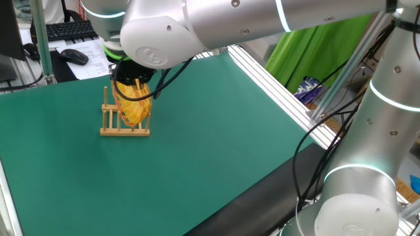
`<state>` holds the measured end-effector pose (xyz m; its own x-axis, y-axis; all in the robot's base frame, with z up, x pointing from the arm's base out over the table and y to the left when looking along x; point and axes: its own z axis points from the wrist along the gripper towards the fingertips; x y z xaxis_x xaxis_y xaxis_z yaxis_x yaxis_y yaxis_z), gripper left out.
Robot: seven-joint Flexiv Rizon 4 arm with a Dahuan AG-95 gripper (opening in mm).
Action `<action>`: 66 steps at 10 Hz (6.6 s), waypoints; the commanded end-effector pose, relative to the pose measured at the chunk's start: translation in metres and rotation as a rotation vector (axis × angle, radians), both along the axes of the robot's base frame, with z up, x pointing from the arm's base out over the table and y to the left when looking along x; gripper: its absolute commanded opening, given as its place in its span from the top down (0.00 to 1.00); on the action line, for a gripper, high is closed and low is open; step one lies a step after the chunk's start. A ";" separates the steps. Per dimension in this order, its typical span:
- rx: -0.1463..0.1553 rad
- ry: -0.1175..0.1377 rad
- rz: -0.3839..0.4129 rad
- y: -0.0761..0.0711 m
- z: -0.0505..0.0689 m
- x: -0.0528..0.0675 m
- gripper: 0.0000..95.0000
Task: Put the dish on the dish rack
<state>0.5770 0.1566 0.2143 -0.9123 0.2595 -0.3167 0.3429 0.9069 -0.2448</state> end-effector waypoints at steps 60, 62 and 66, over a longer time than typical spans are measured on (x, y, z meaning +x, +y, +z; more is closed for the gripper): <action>0.365 0.296 -0.145 -0.064 -0.037 0.024 0.80; 0.361 0.290 -0.129 -0.082 -0.045 0.032 0.80; 0.363 0.261 -0.087 -0.119 -0.064 0.043 0.80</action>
